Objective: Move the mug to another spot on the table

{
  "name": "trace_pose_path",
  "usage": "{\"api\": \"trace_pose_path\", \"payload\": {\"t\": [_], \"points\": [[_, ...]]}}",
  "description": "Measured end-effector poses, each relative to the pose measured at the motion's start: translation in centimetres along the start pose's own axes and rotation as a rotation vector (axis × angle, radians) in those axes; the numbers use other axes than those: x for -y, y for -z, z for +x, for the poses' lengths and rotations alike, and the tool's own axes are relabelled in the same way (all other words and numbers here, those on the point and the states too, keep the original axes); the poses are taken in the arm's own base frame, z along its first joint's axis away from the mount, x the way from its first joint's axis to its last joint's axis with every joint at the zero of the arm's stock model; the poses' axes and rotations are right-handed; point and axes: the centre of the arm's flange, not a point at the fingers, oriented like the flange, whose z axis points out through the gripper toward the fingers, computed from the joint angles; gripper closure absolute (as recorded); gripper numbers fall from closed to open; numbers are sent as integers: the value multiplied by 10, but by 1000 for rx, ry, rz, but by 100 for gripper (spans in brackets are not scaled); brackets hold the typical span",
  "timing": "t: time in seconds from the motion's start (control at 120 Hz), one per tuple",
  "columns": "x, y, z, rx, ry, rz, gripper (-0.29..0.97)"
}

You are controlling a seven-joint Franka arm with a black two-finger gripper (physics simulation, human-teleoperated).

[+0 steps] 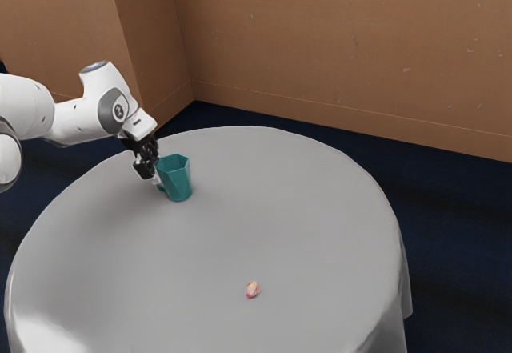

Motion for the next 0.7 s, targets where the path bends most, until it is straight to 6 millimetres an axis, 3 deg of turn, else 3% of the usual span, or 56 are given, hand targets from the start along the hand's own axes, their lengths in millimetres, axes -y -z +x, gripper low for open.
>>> {"api": "trace_pose_path", "payload": {"t": [0.192,0.408,0.7], "points": [[0,-3,-1,-9,-4,-1,47],[1,0,2,-20,-10,13,59],[-3,16,41,-72,-62,42,68]]}}
